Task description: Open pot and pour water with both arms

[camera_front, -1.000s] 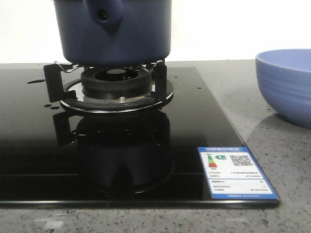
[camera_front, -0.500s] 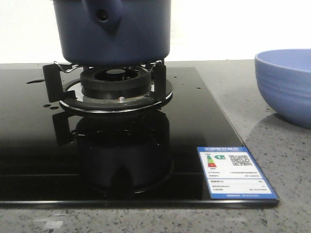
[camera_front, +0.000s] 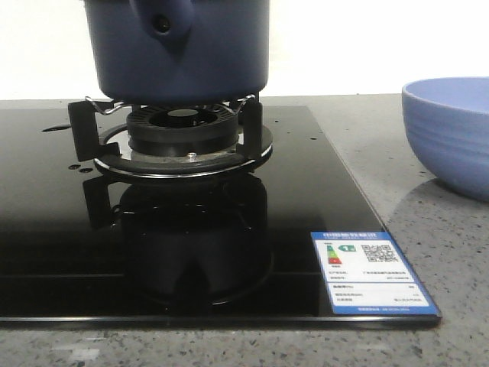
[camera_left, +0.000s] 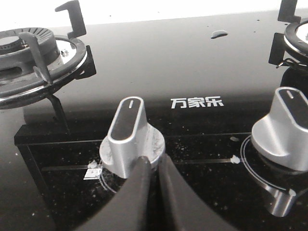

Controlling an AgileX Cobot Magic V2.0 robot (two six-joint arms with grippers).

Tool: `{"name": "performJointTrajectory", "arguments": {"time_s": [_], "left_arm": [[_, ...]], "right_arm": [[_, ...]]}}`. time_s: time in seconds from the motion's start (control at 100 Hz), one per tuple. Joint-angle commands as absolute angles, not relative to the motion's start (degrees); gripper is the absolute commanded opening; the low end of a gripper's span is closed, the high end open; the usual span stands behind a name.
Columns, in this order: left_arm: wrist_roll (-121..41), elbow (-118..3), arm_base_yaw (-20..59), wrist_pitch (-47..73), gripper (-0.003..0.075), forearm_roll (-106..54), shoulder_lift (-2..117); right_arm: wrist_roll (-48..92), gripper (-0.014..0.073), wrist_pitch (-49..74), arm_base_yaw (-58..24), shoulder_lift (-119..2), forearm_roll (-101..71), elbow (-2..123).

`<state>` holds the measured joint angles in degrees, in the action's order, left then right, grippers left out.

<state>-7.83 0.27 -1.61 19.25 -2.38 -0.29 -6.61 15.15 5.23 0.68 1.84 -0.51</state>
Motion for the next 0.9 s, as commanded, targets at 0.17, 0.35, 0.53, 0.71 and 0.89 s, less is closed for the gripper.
{"name": "performJointTrajectory", "arguments": {"time_s": [0.17, 0.35, 0.53, 0.71, 0.89], "left_arm": [[-7.3, 1.8, -1.6, 16.8, -0.002, -3.2, -1.7], [-7.3, 1.8, -1.6, 16.8, -0.002, -3.2, -1.7], [-7.3, 1.8, -1.6, 16.8, -0.002, -3.2, -1.7], [-7.3, 1.8, -1.6, 16.8, -0.002, -3.2, -1.7], [-7.3, 1.8, -1.6, 16.8, -0.002, -3.2, -1.7]], "right_arm": [[-6.7, -0.0063, 17.8, 5.6, 1.5, 2.6, -1.9], [-6.7, -0.0063, 17.6, 5.6, 1.5, 2.6, -1.9], [-6.7, -0.0063, 17.6, 5.6, 1.5, 2.6, -1.9], [-6.7, -0.0063, 17.6, 5.6, 1.5, 2.6, -1.9], [-6.7, -0.0063, 17.6, 5.6, 1.5, 2.6, -1.9]]}}
